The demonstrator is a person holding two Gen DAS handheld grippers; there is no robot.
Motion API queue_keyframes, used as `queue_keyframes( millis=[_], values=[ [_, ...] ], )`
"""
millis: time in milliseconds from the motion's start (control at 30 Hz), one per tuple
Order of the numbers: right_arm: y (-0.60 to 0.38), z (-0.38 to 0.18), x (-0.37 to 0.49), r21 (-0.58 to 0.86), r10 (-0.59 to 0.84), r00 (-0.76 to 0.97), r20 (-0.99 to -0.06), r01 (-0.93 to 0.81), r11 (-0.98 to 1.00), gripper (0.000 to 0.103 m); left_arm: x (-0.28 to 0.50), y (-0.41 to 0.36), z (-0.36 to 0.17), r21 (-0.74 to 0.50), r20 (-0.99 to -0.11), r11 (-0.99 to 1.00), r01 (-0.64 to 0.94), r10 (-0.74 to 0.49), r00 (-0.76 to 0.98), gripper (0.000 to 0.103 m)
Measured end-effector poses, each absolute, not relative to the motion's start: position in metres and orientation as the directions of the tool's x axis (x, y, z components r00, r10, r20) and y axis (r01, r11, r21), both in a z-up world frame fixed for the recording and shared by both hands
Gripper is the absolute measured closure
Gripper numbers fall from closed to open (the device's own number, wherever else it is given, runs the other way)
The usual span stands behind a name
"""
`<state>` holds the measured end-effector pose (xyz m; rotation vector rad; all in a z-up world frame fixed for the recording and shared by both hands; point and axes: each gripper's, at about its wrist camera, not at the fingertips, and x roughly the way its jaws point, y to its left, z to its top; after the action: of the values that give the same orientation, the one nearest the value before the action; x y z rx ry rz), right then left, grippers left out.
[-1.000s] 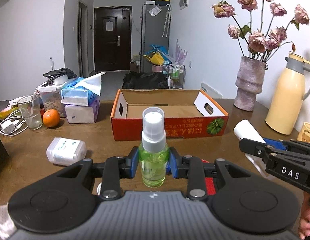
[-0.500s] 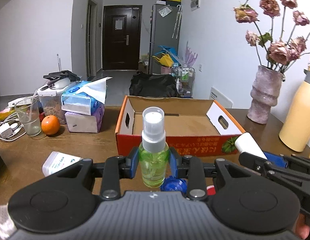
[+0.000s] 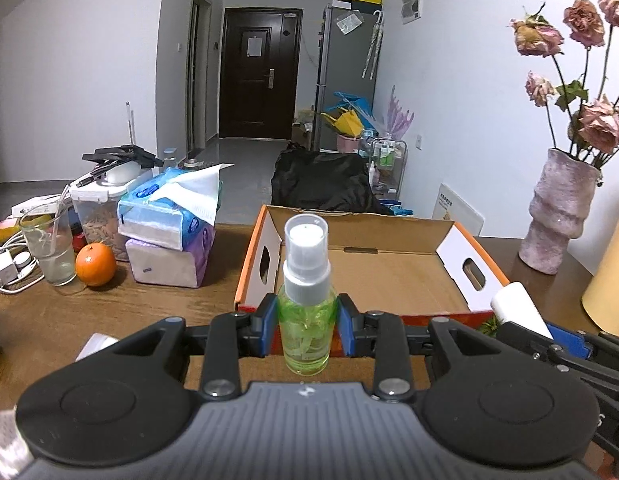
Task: Organize rigid objects
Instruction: 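Carry the green bottle and white tube with both tools toward the red box, then lower both held bottles into the red box and open both tools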
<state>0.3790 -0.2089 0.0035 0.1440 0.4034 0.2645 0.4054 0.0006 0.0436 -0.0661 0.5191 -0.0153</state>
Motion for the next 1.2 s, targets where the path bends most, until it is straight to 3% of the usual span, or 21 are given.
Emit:
queue_keyframes(
  millis=[633,1200],
  values=[
    [-0.205,0.01,0.463,0.226,0.273,0.9,-0.341,-0.203,0.953,0.076,0.484,-0.023,0.068,-0.051,-0.461,0.998,-0.038,0.01,0.887,0.071],
    [-0.204,-0.005,0.529,0.198,0.23,0.89,-0.395,-0.162,0.967,0.076,0.557,-0.033,0.042,-0.019,-0.505,0.991,-0.131,0.104,0.857,0.071]
  ],
)
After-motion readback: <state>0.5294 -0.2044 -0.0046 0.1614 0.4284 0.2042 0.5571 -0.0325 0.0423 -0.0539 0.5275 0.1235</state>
